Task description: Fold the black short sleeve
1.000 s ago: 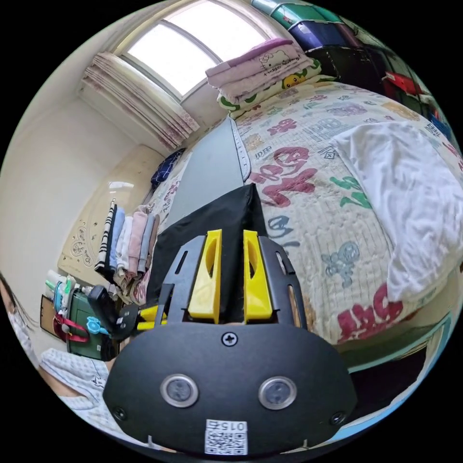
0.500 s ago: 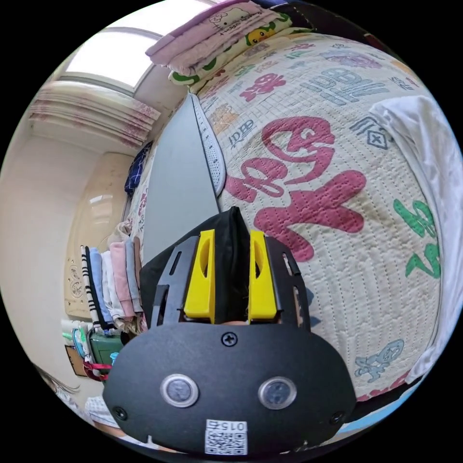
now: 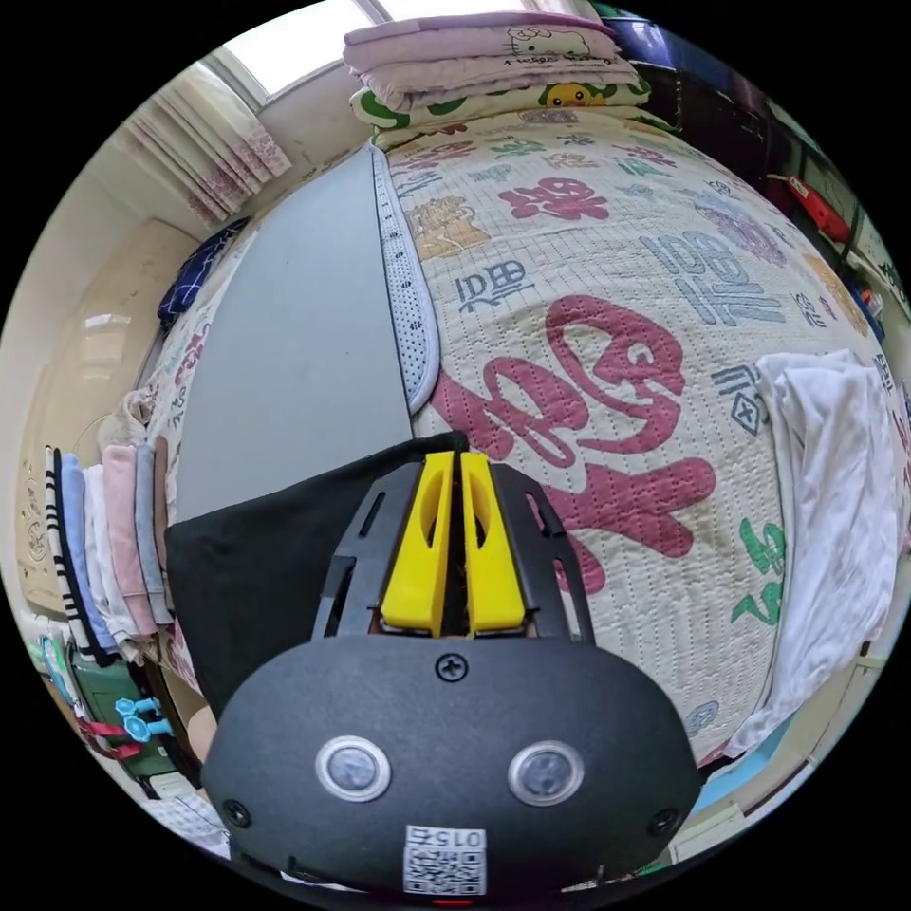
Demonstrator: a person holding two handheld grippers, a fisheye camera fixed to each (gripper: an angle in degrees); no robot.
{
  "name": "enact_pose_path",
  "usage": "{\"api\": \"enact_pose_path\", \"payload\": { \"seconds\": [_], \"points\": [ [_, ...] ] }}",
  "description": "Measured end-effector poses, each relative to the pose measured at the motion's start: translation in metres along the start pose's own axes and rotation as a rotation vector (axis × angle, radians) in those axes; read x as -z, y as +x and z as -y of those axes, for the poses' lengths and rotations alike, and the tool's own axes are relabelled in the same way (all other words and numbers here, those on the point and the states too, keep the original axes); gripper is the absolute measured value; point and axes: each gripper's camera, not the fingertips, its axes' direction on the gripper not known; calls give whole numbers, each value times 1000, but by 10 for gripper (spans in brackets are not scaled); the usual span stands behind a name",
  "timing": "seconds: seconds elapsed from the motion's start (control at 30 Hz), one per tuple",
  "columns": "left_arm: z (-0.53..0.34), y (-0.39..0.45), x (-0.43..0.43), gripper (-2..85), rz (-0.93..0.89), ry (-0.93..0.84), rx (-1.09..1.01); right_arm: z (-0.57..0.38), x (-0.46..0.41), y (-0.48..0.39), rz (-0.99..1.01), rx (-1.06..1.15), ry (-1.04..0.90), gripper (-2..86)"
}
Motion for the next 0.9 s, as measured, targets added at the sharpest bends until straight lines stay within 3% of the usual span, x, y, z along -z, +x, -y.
{"api": "enact_pose_path", "payload": {
  "seconds": [0.2,0.4,0.57,0.9],
  "points": [
    [-22,-47,82,86,-86,179,54,-53,78,40,101,39,88,70],
    [-41,-130,104,83,-120,247,310,-190,185,118,256,85,241,78],
    [26,-154,108,85,-24,143,257,-283,207,187,271,-69,259,89],
    [191,-231,26,101,110,34,399,-284,192,216,428,-152,164,125]
  ]
}}
